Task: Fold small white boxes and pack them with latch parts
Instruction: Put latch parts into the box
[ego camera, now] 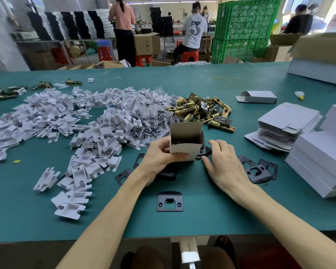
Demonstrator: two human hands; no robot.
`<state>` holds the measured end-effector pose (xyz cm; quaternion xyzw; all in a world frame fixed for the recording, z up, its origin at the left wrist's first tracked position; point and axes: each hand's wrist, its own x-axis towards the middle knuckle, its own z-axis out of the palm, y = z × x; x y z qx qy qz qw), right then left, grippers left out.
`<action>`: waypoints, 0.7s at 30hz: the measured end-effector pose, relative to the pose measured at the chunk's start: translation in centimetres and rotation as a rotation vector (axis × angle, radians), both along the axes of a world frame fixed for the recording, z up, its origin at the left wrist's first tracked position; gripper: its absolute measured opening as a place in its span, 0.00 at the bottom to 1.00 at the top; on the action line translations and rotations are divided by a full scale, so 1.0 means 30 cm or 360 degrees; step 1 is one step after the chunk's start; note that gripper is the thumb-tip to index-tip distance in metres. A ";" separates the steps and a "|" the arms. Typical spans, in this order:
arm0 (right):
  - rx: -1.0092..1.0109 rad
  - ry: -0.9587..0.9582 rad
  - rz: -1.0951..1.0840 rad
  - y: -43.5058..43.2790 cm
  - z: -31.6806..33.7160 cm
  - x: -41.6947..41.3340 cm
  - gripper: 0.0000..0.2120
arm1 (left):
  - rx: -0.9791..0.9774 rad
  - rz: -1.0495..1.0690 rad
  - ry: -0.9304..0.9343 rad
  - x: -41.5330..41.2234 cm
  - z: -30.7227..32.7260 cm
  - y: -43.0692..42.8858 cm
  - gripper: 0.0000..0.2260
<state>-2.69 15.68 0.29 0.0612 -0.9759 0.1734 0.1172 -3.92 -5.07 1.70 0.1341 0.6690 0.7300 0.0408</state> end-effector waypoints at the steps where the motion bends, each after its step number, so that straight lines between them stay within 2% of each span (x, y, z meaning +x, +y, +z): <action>1: -0.0011 -0.0019 0.0000 0.000 -0.001 -0.001 0.27 | -0.0002 -0.0001 0.0006 0.000 0.003 0.000 0.17; 6: -0.0023 0.0058 0.0136 0.010 -0.011 0.009 0.27 | 0.0002 -0.0012 0.0009 0.005 0.011 0.003 0.16; 9: -0.0060 0.0082 0.0241 0.016 -0.011 0.004 0.24 | 0.0022 -0.0019 0.0001 0.009 0.015 0.005 0.17; 14: -0.0107 0.0070 0.0174 0.012 -0.020 -0.002 0.16 | 0.0022 -0.0060 -0.0007 0.012 0.013 0.007 0.17; 21: -0.0338 0.0047 0.0119 0.009 -0.009 0.007 0.12 | 0.0001 -0.0165 -0.0023 0.015 0.016 -0.001 0.17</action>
